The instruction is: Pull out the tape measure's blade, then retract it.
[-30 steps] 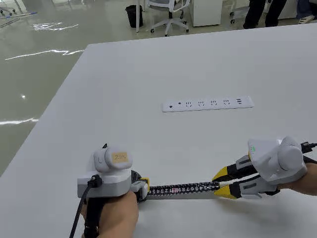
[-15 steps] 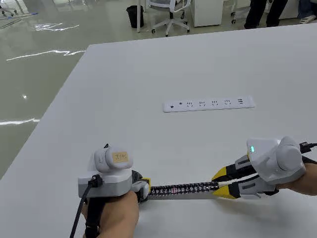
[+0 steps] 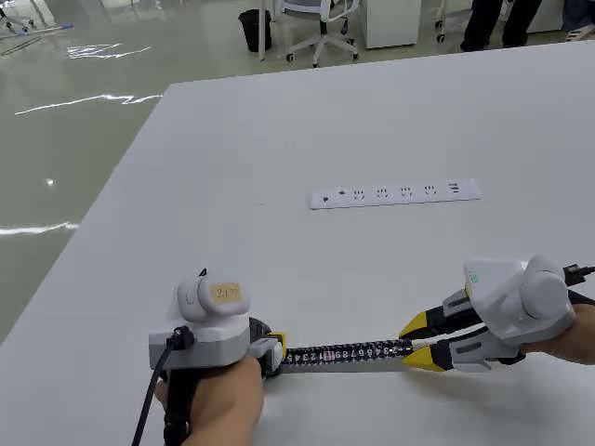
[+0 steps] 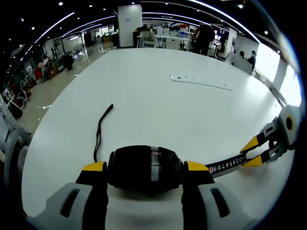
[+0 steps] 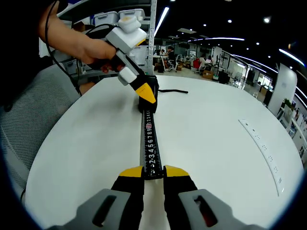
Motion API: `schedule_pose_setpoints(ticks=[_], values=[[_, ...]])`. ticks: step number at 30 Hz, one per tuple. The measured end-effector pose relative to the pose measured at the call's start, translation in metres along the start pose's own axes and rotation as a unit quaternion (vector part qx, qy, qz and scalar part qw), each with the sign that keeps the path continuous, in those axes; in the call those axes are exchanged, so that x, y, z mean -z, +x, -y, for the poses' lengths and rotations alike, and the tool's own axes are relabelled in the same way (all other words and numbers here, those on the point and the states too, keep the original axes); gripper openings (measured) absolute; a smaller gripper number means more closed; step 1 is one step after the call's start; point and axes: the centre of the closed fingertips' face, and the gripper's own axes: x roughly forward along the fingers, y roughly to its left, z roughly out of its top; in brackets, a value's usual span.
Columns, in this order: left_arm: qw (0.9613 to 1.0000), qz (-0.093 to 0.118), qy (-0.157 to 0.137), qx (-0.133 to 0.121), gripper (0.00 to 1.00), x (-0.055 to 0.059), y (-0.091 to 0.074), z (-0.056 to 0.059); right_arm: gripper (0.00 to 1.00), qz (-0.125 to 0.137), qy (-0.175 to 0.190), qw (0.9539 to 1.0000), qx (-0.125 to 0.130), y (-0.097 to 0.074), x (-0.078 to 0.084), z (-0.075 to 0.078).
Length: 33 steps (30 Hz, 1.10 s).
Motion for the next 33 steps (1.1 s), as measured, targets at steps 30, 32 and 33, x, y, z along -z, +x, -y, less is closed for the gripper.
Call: schedule_pose_setpoints(ticks=[30,32,33], values=[[1.0,-0.003,0.001,0.001,0.57,0.0001,-0.0004,0.0002,0.15,0.004,-0.005,1.0,-0.002,0.0054,-0.0056,0.0001],[1.0,-0.003,0.002,0.001,0.57,0.0001,-0.0004,0.0003,0.15,0.005,-0.005,1.0,-0.002,0.0056,-0.006,0.0001],[1.0,-0.003,0.003,0.001,0.57,0.0,-0.0005,0.0003,0.15,0.005,-0.005,1.0,-0.002,0.0057,-0.0062,0.0]])
